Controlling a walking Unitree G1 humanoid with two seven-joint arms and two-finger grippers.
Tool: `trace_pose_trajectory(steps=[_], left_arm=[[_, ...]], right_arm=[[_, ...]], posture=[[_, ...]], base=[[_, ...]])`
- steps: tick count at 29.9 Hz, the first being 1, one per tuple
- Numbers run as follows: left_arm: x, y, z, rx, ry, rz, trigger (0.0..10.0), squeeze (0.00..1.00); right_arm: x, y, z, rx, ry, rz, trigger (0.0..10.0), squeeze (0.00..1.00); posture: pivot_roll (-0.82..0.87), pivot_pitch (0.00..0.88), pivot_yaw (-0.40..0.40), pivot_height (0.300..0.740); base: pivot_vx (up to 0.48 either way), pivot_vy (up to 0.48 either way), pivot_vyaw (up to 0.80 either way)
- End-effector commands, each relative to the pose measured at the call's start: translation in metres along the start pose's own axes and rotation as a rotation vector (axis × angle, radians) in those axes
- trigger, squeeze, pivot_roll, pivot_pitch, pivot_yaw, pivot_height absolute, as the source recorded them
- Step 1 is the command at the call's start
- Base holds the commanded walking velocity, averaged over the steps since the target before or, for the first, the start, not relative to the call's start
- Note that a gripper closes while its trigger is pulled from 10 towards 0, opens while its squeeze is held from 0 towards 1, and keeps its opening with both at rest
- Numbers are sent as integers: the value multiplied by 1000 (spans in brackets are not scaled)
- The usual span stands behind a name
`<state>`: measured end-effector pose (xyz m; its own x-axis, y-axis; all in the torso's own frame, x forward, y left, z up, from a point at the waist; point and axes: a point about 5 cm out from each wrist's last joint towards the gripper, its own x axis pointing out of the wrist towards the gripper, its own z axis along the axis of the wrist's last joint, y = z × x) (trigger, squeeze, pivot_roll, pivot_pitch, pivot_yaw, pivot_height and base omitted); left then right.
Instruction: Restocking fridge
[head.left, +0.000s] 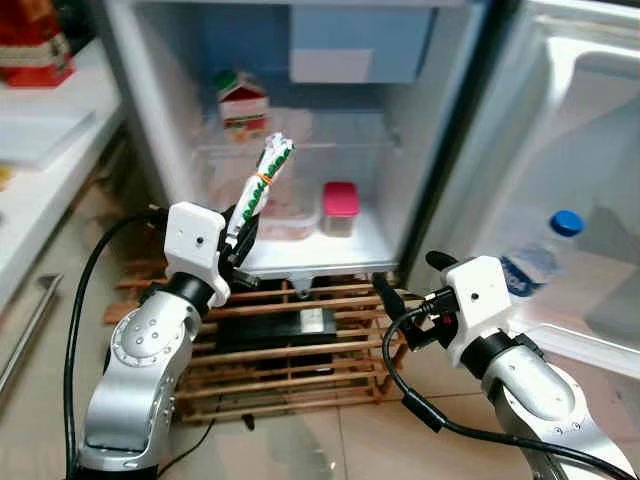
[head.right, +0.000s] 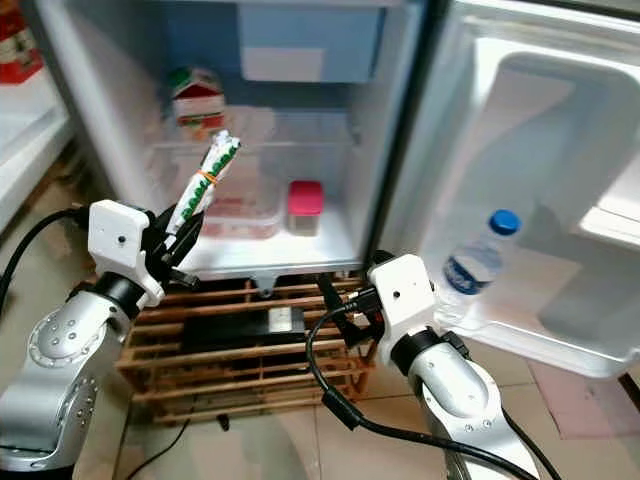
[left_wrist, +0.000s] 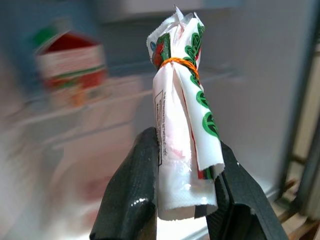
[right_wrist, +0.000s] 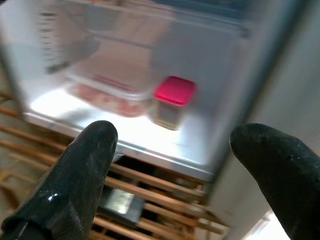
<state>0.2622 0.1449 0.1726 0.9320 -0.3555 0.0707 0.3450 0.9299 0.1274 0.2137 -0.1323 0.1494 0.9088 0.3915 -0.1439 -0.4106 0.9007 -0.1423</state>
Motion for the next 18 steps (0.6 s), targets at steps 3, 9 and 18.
trace_pose_trajectory(steps=[3,9,18], left_arm=[[2,-5,1,4,6,-39,10000,0],[3,-3,1,13,11,-48,10000,0],[1,-1,2,48,6,-72,10000,0]], right_arm=[[-3,-3,1,4,-9,-27,10000,0],[-4,-1,0,17,-10,-38,10000,0],[-6,1,0,27,-15,-39,10000,0]], posture=[[51,34,17,740],[57,39,26,740],[63,44,29,740]], base=[[345,0,0],[343,0,0],[186,0,0]])
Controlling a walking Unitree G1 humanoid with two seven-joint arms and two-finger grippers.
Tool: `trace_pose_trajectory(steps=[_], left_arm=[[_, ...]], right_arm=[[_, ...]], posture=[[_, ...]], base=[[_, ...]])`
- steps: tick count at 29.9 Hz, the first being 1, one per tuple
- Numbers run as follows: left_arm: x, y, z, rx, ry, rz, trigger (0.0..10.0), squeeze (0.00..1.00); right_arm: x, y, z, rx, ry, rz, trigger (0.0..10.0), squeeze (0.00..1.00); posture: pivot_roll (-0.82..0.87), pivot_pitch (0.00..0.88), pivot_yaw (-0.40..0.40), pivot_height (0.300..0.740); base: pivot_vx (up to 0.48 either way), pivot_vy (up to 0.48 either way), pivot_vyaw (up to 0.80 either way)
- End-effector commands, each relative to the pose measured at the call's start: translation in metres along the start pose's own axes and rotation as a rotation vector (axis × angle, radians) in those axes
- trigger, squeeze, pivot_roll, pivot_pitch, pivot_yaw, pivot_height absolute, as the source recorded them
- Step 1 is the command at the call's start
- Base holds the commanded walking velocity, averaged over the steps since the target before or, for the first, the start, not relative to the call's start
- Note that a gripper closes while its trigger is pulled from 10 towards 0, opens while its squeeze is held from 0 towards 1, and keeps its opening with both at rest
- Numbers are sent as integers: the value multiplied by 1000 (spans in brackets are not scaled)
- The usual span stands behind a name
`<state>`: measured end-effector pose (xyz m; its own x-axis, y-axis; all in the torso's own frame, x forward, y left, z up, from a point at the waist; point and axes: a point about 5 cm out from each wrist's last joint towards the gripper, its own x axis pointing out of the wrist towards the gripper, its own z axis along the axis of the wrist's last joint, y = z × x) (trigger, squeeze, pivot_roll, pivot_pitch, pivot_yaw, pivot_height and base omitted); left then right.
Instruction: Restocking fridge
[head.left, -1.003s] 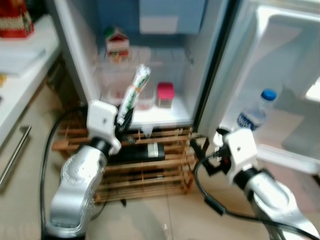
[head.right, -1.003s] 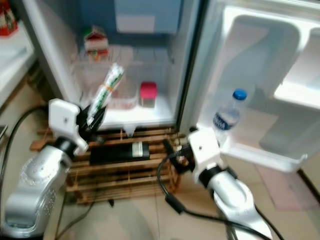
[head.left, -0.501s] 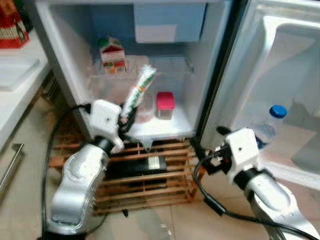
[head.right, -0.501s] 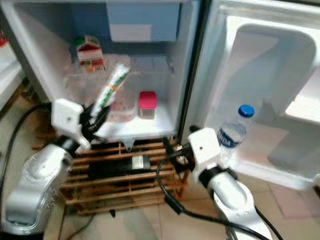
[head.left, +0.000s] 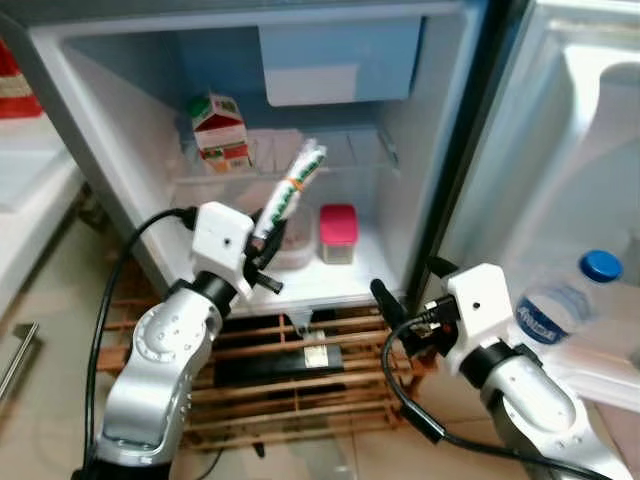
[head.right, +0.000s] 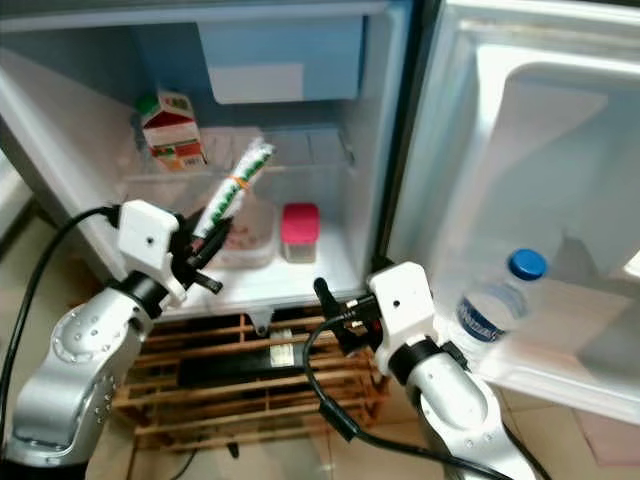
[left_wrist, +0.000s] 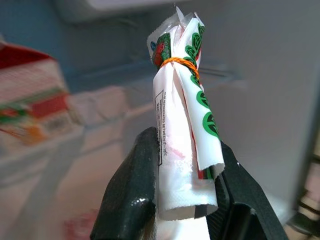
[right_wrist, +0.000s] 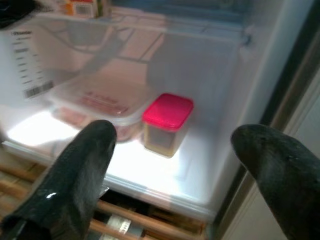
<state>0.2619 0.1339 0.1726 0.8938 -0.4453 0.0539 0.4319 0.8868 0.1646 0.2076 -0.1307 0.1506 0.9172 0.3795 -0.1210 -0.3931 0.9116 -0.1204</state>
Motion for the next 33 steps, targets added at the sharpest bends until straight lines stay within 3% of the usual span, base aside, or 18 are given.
trace_pose_trajectory(steps=[1,4,9,19,25,29,33], left_arm=[[-4,11,0,44,9,9,10000,0],[-2,13,1,82,-6,-19,10000,0],[10,25,2,254,3,-148,10000,0],[13,33,5,273,-33,-182,10000,0],[18,23,7,262,-120,-337,10000,0],[27,28,10,280,-129,-394,10000,0],[46,46,15,375,-94,-404,10000,0]], right_arm=[[-1,-2,-1,3,2,-21,10000,0],[-1,-2,0,4,-2,-20,10000,0],[-1,-4,4,2,-21,-19,10000,0],[-6,-6,9,15,-62,-29,10000,0],[-14,-1,19,70,-131,11,10000,0],[-19,0,21,89,-144,44,10000,0],[-25,0,22,87,-140,72,10000,0]], posture=[[63,43,30,740],[62,43,30,740],[54,40,31,740],[33,37,37,740],[19,40,30,740],[15,39,28,740],[1,35,33,740]], base=[[0,0,0],[0,0,0],[0,0,0],[0,0,0],[0,0,0],[0,0,0],[0,0,0]])
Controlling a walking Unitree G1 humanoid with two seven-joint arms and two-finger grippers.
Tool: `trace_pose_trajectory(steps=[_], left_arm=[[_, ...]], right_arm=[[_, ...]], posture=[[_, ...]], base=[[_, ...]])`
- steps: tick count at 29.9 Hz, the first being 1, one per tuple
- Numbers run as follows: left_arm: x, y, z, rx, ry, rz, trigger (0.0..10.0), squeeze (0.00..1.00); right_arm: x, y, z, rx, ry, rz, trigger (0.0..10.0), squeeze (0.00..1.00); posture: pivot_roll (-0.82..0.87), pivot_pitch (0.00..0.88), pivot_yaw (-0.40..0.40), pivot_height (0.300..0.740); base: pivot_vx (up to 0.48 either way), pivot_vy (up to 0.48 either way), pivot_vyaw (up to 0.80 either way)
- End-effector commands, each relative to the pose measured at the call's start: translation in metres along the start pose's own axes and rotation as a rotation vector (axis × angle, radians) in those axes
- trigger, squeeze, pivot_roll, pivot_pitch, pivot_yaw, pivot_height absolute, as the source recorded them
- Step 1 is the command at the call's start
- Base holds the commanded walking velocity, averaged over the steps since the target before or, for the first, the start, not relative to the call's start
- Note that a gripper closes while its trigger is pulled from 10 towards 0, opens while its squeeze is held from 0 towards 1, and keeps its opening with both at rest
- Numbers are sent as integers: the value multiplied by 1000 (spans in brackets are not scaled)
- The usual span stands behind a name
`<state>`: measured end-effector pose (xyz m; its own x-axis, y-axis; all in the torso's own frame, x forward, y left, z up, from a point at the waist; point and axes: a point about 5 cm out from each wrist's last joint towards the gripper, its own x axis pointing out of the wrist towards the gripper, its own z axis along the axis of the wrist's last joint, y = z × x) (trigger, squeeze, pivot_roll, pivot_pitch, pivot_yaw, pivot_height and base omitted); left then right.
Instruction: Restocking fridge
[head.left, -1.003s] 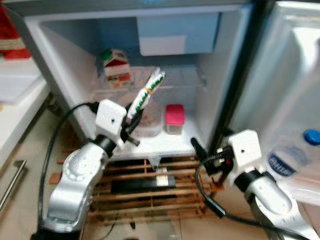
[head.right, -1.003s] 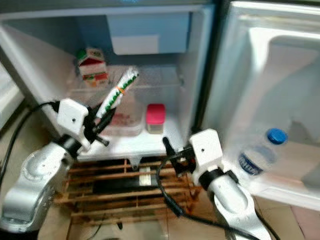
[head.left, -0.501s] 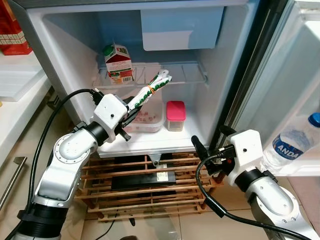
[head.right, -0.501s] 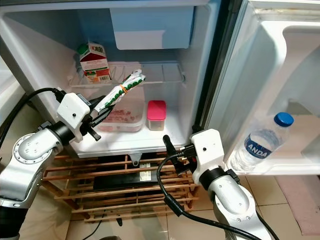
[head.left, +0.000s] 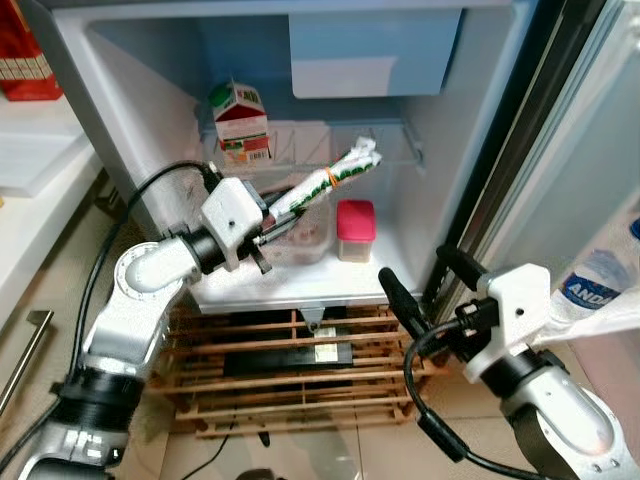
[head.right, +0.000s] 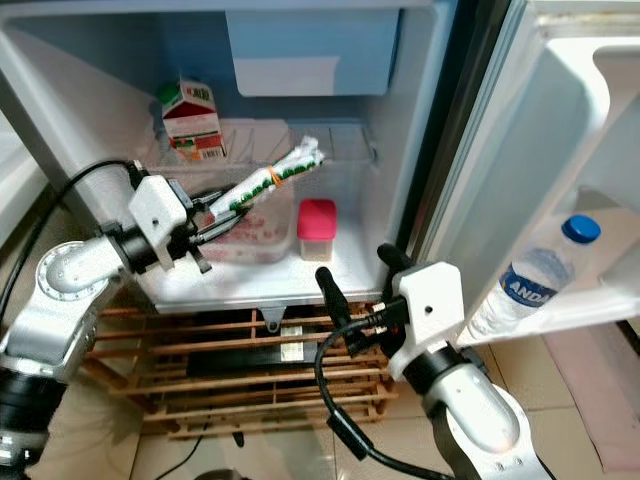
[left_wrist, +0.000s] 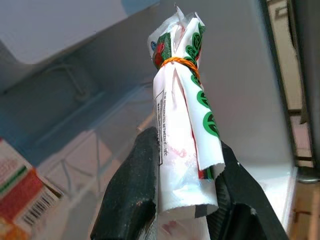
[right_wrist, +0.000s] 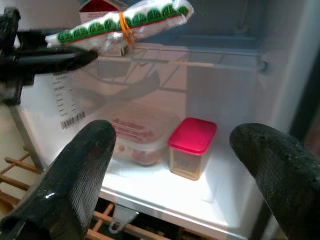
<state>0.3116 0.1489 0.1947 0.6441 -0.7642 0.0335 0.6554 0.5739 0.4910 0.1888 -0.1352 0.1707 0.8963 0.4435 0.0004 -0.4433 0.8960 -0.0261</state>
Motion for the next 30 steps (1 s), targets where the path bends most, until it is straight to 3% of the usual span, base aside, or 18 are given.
trace_pose_trajectory(steps=[1,5,8,12,24,30], left_arm=[[5,12,-3,57,34,-24,10000,0],[17,19,-4,106,70,-59,10000,0],[38,22,-4,154,96,-95,10000,0],[53,26,-1,202,120,-88,10000,0],[81,38,7,292,134,-61,10000,0],[88,43,12,308,135,-53,10000,0]], right_arm=[[-4,0,4,-4,-12,17,10000,0],[-7,1,6,-1,-12,23,10000,0],[-8,2,7,3,-14,27,10000,0],[-9,2,8,5,-20,18,10000,0],[-9,4,11,19,-28,16,10000,0],[-7,3,17,25,-56,11,10000,0]], posture=[[0,31,31,740],[-2,31,31,740],[-13,26,38,740],[-18,25,47,740],[-24,46,57,740],[-25,51,58,740]], base=[[0,0,0],[0,0,0],[0,0,0],[0,0,0],[0,0,0],[0,0,0]])
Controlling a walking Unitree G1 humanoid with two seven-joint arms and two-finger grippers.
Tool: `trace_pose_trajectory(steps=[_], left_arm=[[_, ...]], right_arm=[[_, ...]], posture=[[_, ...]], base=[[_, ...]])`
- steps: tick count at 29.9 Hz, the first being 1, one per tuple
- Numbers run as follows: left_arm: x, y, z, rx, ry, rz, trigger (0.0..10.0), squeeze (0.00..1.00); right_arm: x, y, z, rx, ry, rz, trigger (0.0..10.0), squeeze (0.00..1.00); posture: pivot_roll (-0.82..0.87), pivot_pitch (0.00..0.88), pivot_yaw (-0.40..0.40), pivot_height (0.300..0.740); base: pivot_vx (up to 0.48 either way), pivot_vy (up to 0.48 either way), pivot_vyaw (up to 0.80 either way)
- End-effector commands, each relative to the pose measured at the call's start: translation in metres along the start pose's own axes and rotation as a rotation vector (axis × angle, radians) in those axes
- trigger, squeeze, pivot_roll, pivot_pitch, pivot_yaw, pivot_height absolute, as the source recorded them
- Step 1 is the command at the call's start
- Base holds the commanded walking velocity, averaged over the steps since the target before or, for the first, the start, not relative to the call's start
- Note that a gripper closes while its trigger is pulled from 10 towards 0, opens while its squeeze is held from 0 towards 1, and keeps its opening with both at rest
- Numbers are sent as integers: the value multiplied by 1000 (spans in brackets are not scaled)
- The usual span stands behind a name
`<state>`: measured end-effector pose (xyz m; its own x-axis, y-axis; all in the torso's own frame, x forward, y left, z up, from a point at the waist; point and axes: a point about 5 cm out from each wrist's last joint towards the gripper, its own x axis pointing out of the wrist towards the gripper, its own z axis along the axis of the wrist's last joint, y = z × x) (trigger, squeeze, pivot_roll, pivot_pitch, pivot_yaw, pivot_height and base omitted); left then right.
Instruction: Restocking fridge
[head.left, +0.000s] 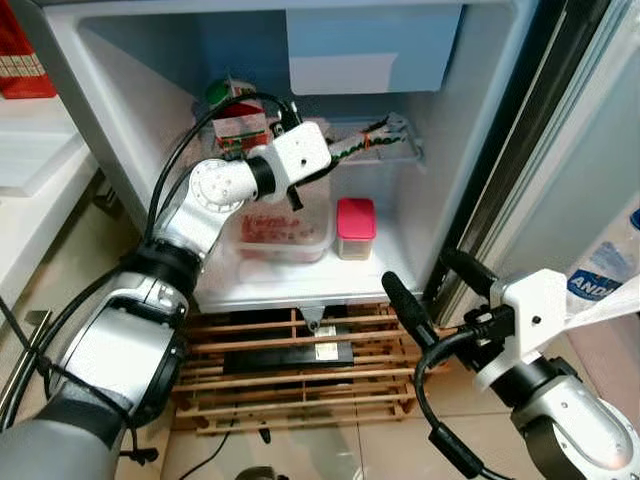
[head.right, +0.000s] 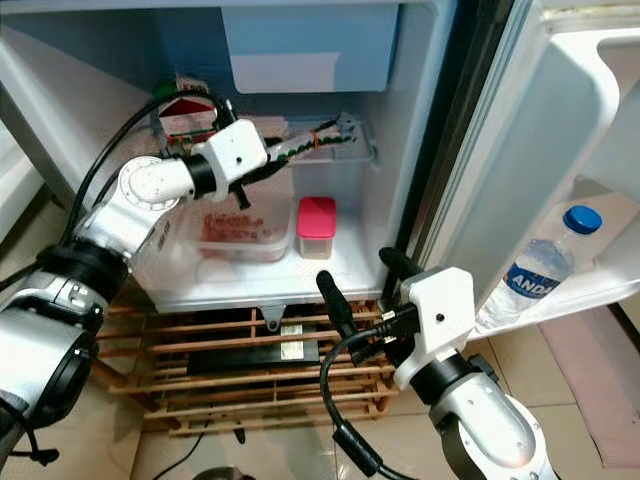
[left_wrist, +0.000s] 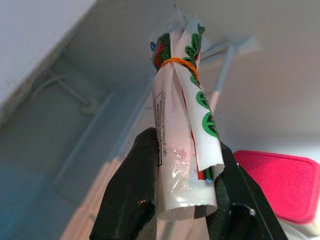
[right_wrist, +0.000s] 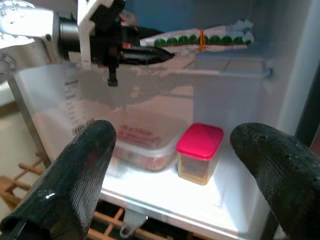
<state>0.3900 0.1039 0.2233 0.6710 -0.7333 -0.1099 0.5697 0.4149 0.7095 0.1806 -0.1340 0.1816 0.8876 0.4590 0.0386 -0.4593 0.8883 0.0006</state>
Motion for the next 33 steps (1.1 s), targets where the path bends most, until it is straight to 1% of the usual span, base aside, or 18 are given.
trace_pose_trajectory(steps=[1,3,4,7,10,14,16,20,21,22,23,24,29,33], left_arm=[[2,5,4,29,-3,5,10000,0],[3,6,5,36,-1,5,10000,0],[5,8,6,50,10,8,10000,0],[8,9,7,70,20,6,10000,0],[12,9,8,100,44,-1,10000,0],[14,9,8,120,66,-7,10000,0],[17,8,6,147,110,-13,10000,0],[19,9,6,147,128,-4,10000,0],[19,10,6,143,132,2,10000,35],[20,11,7,137,138,18,10000,212],[20,11,7,137,138,18,10000,212],[20,11,7,127,137,13,10000,1000],[20,16,10,84,125,41,10000,1000],[19,19,9,76,131,52,10000,1000]], right_arm=[[0,-1,6,-2,-18,-6,10000,0],[1,-2,8,-2,-31,-12,10000,0],[4,-5,13,1,-62,-26,10000,0],[7,-6,15,4,-74,-32,10000,0],[10,-5,15,6,-77,-31,10000,0],[11,-4,15,9,-78,-30,10000,0],[11,-3,15,13,-78,-31,10000,0],[12,-3,15,15,-78,-34,10000,0],[12,-3,15,15,-78,-35,10000,0],[12,-3,15,16,-79,-37,10000,0],[12,-3,15,16,-79,-37,10000,0],[12,-3,15,17,-79,-37,10000,0],[12,-3,16,18,-82,-39,10000,0],[12,-3,16,19,-82,-40,10000,0]], posture=[[-25,51,58,740],[-25,53,59,740],[-25,55,58,740],[-24,56,57,740],[-24,62,59,740],[-23,64,59,740],[-24,66,63,740],[-24,66,63,740],[-24,67,64,740],[-24,67,64,740],[-24,67,64,740],[-25,66,65,740],[-22,67,66,740],[-20,68,66,740]], base=[[0,0,0],[0,0,0],[0,0,0],[0,0,0],[0,0,0],[0,0,0],[0,0,0],[0,0,0],[0,0,0],[0,0,0],[0,0,0],[0,0,0],[0,0,0],[0,0,0]])
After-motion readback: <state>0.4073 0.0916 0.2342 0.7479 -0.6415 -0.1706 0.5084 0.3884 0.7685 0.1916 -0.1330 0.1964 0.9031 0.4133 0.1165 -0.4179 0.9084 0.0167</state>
